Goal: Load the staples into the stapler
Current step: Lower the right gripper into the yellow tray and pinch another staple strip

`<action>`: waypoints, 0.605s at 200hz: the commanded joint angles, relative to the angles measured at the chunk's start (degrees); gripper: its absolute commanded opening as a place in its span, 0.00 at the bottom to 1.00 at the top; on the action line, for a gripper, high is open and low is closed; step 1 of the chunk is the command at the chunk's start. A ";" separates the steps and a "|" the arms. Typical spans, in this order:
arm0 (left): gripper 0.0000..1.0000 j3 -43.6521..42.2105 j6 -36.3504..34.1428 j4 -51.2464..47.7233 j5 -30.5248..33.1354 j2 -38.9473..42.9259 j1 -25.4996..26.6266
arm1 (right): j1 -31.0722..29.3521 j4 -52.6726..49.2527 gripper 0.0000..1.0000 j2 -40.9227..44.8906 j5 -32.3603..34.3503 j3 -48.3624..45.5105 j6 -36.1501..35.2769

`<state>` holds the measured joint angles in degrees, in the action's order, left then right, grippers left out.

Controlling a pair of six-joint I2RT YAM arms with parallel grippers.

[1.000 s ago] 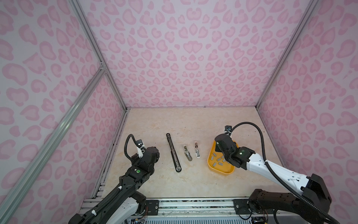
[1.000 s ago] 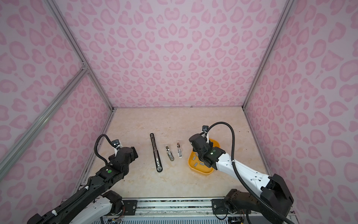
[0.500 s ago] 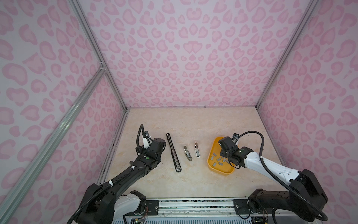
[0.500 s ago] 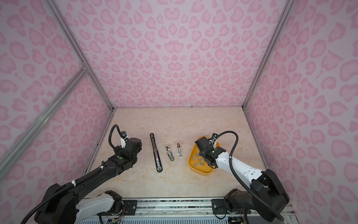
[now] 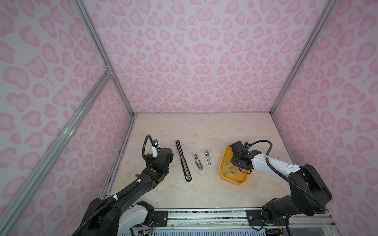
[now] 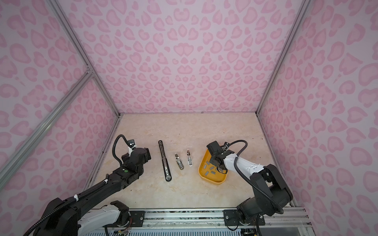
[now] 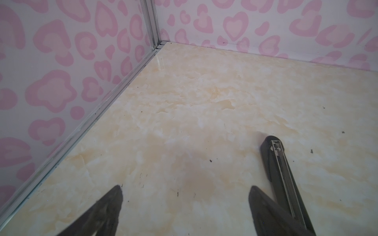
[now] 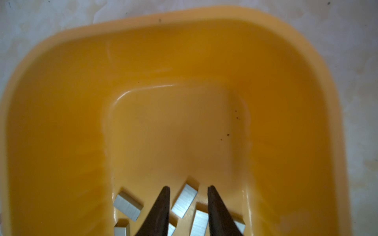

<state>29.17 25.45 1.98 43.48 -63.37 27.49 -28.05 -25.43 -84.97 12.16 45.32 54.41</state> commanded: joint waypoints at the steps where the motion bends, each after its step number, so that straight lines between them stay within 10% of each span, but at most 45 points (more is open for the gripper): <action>1: 0.97 0.67 -0.08 1.73 0.55 -0.26 0.02 | 0.08 0.49 0.33 -0.74 -0.82 -0.13 0.83; 121: 0.97 0.14 0.21 1.72 0.81 0.50 0.02 | 0.09 1.56 0.33 -5.44 -3.48 1.62 0.28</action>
<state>29.17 25.47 2.09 43.51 -63.09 27.49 -28.01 -24.64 -89.76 9.17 46.63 54.83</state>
